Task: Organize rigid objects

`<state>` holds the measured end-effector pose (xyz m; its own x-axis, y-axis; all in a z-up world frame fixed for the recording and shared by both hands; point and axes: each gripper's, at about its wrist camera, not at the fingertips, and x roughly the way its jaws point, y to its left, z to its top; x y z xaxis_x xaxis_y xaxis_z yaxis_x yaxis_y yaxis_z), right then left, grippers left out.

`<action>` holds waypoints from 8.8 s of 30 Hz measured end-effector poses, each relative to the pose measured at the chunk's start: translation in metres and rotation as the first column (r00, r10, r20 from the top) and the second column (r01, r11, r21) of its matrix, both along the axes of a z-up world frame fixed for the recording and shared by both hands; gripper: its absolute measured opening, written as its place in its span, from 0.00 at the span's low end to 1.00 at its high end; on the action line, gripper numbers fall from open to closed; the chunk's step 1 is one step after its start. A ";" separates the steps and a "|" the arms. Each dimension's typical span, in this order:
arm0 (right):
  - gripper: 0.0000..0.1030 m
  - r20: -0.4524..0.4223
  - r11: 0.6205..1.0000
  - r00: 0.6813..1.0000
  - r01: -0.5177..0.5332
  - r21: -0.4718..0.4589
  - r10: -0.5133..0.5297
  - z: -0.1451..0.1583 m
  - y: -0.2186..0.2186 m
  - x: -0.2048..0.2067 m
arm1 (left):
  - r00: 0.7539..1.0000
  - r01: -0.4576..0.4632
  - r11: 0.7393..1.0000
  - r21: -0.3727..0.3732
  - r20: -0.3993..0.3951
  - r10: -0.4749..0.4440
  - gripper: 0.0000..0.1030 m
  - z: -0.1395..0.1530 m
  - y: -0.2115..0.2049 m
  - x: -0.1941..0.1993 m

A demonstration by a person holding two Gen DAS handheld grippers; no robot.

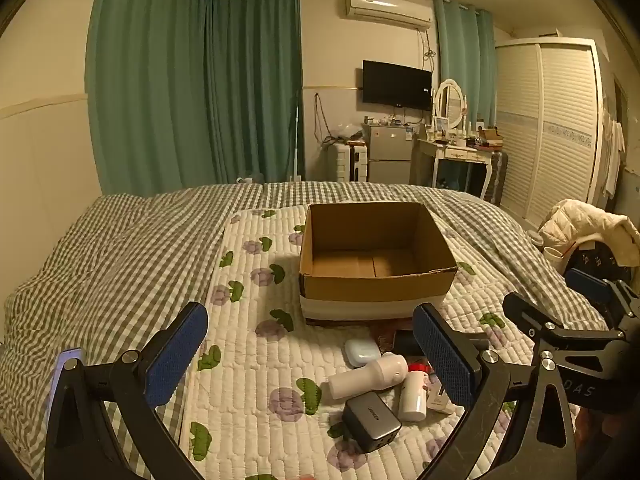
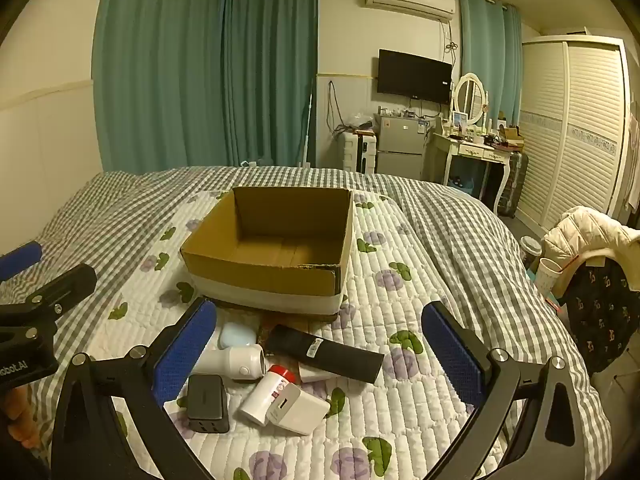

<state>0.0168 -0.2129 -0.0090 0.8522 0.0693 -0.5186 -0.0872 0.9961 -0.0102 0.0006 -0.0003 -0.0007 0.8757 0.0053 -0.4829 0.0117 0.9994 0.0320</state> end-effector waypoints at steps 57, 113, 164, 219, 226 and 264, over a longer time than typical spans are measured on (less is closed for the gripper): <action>1.00 -0.037 1.000 0.999 0.007 -0.015 -0.008 -0.012 -0.003 0.004 | 0.999 -0.051 0.999 -0.018 -0.001 0.051 1.00 -0.001 0.005 0.000; 1.00 -0.268 0.989 0.957 0.085 -0.119 -0.114 -0.088 -0.018 0.040 | 0.912 0.000 0.998 -0.068 -0.410 -0.027 1.00 -0.152 -0.048 0.034; 0.75 -0.352 0.985 0.927 -0.160 -0.066 0.127 -0.102 0.032 0.060 | 0.971 -0.042 0.997 -0.057 -0.238 0.027 0.40 -0.082 -0.006 0.049; 0.90 -0.089 0.987 0.989 -0.130 -0.091 0.122 0.062 0.002 0.201 | 0.990 0.101 0.995 -0.019 -0.092 -0.103 0.82 0.025 -0.017 0.183; 0.96 -0.071 0.994 0.994 -0.092 -0.056 0.088 0.081 0.003 0.129 | 0.991 0.106 0.994 -0.028 -0.080 -0.108 0.82 0.044 -0.007 0.131; 0.35 -0.508 0.997 0.859 0.075 0.007 -0.061 -0.141 0.005 0.081 | 0.863 0.391 0.919 0.052 -0.367 -0.347 0.82 -0.152 -0.037 0.098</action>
<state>0.0979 -0.2084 -0.1496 0.4744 0.0399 -0.8794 -0.0055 0.9991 0.0424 0.0984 -0.0378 -0.1532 0.6034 -0.2076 -0.7699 0.4114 0.9081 0.0776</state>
